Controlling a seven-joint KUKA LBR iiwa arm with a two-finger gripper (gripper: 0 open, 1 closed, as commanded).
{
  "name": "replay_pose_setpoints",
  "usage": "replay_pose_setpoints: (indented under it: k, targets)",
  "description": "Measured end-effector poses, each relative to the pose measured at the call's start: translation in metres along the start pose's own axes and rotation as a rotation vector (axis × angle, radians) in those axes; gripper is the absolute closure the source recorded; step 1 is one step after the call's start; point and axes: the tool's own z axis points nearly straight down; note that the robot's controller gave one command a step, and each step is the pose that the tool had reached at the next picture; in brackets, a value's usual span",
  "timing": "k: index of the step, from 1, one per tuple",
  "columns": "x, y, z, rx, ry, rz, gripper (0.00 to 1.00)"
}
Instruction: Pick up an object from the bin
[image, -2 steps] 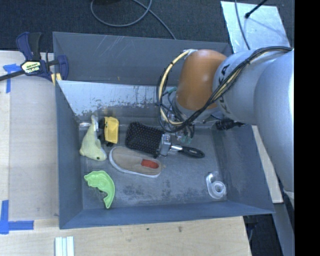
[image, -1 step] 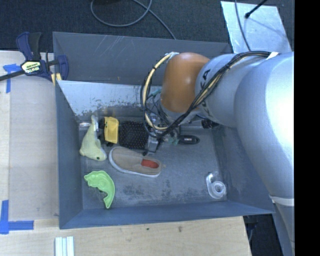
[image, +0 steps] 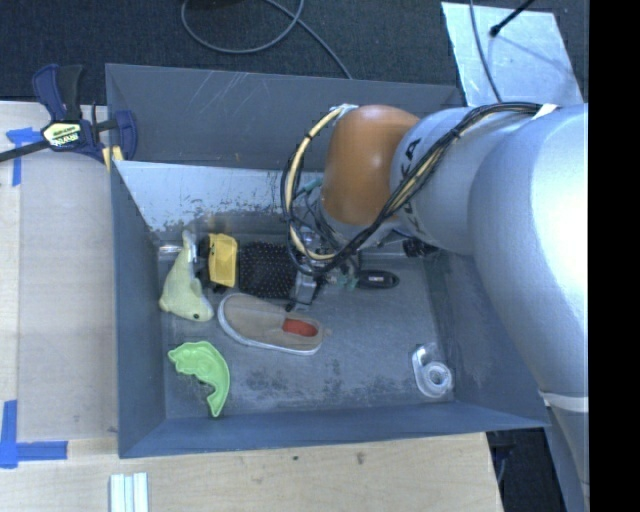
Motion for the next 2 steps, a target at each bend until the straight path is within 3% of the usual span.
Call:
replay_pose_setpoints:
  k: [2]
  targets:
    - [-0.0003,-0.0006,-0.0076,0.000,-0.002,0.000,1.00]
